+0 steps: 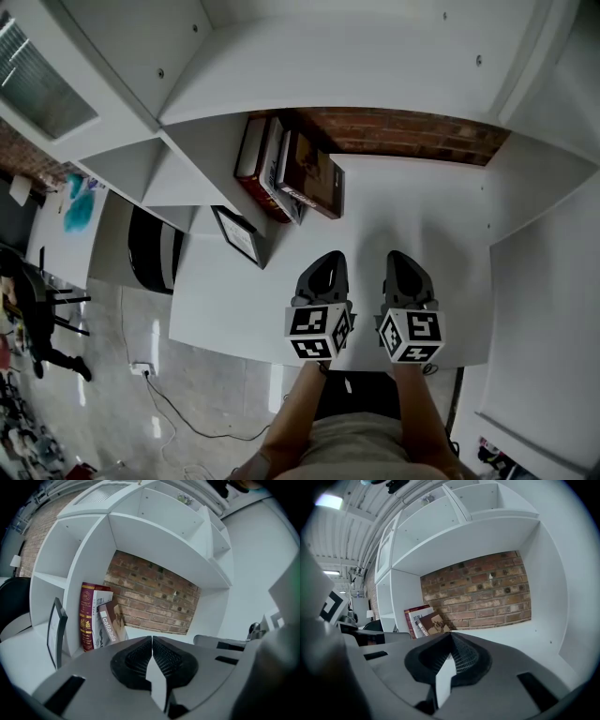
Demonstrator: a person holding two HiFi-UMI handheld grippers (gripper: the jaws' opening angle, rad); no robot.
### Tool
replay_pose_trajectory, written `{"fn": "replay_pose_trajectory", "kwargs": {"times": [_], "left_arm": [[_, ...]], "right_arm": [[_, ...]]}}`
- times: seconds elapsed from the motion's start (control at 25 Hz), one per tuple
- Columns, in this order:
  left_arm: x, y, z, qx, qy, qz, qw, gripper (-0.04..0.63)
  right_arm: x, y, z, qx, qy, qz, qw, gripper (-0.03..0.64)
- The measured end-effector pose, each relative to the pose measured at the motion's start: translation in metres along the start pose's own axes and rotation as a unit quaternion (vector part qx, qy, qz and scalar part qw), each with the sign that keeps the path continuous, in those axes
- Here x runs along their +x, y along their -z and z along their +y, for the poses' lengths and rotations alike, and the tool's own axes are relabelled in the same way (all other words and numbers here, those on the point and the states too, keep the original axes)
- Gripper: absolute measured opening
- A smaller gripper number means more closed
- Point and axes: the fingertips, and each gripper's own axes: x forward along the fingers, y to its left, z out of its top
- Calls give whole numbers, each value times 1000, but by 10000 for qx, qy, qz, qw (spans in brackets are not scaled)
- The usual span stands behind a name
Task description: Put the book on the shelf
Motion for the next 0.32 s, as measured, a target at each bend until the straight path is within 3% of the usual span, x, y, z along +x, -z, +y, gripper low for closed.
{"fn": "replay_pose_trajectory", "kwargs": {"times": [0.32], "left_arm": [[-3,-10,-20,127,80,-60,9999,18]], "right_arm": [[-14,-10,-5,-17,64,-42,10000,15]]}}
